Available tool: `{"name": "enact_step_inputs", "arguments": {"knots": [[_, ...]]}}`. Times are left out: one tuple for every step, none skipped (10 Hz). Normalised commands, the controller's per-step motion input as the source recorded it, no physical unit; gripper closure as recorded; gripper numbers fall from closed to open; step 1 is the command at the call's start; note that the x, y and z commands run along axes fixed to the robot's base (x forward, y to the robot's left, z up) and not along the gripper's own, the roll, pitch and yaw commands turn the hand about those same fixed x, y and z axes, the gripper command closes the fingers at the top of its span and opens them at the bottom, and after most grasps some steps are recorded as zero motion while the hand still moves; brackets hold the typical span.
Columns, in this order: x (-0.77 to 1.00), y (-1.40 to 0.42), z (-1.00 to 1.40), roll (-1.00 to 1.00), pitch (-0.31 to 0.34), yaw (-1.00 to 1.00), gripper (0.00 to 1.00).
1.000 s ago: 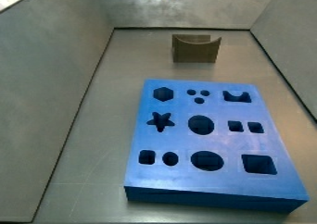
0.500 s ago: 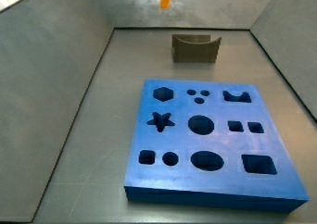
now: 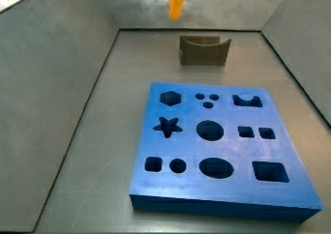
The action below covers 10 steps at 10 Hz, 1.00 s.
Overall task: Pick up the double-square object. Move up. Rotate the double-square object. Place the double-square object on the fixture. Regrasp the double-square object. Move to above the board. Insert the double-square object.
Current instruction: Place the double-square object on the fixture.
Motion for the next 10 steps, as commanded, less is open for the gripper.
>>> {"name": "enact_step_inputs", "arguments": {"knots": [[1.00,0.04,-0.04,-0.84,0.113,-0.23,1.00],[1.00,0.05,-0.04,-0.67,0.073,-0.22,1.00],[1.00,0.05,-0.04,-0.56,0.046,-0.22,1.00],[1.00,0.05,-0.03,-0.35,0.006,-0.19,1.00],[0.96,0.04,-0.02,-0.24,-0.018,-0.17,1.00],[0.88,0.03,-0.02,-0.19,-0.047,-0.14,1.00],[0.82,0.04,-0.03,-0.18,-0.054,-0.12,1.00],[0.74,0.04,-0.03,-0.18,-0.050,-0.09,1.00],[0.71,0.04,-0.02,-0.17,-0.040,-0.07,1.00],[0.64,0.04,-0.03,-0.16,-0.014,-0.05,1.00]]}}
